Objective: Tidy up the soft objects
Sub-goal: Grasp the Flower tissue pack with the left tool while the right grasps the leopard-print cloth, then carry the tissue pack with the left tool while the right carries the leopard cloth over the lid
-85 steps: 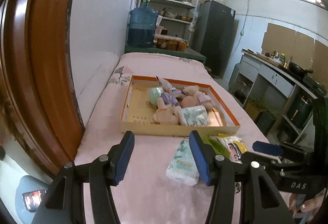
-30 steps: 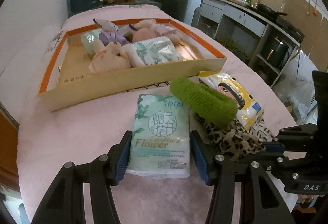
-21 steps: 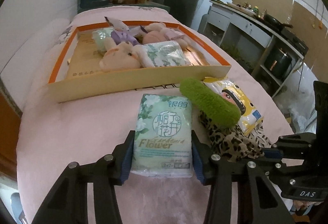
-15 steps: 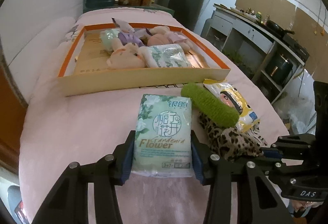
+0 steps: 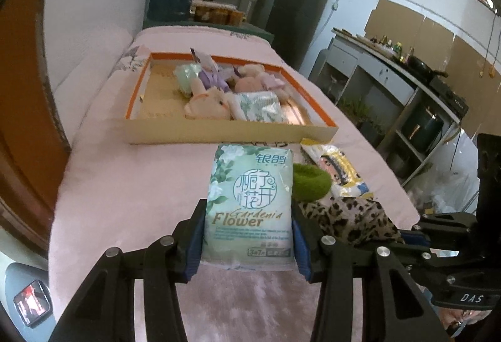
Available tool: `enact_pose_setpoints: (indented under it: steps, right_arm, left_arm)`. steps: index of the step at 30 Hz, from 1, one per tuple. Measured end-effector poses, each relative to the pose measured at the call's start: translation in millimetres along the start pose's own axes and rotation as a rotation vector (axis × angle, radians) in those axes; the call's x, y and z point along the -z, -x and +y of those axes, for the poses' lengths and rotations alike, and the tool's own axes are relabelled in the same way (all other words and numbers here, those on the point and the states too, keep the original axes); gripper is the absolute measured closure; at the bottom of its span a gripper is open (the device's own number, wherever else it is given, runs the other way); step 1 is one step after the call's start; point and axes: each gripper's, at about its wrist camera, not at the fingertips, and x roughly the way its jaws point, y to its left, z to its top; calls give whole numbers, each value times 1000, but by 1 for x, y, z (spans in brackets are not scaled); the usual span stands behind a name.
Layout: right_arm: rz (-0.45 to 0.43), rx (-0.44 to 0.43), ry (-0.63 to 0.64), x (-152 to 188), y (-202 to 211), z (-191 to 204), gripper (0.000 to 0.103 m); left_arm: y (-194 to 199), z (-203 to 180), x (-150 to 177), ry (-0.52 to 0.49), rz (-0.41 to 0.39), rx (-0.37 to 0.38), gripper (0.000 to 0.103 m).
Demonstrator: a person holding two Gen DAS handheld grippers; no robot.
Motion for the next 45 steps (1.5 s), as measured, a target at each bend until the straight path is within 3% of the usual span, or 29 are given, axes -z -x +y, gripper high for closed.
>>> enact_pose_setpoints:
  steps: [7, 23, 45]
  right_arm:
    - [-28, -10, 11, 0, 21, 11, 90]
    - [-104, 58, 44, -20, 57, 12, 90]
    - [-207, 89, -48, -73, 56, -40, 90]
  left_arm:
    - [24, -5, -5, 1, -46, -9, 55]
    - [59, -19, -23, -11, -108, -91, 55]
    - [33, -17, -69, 49, -147, -127, 55]
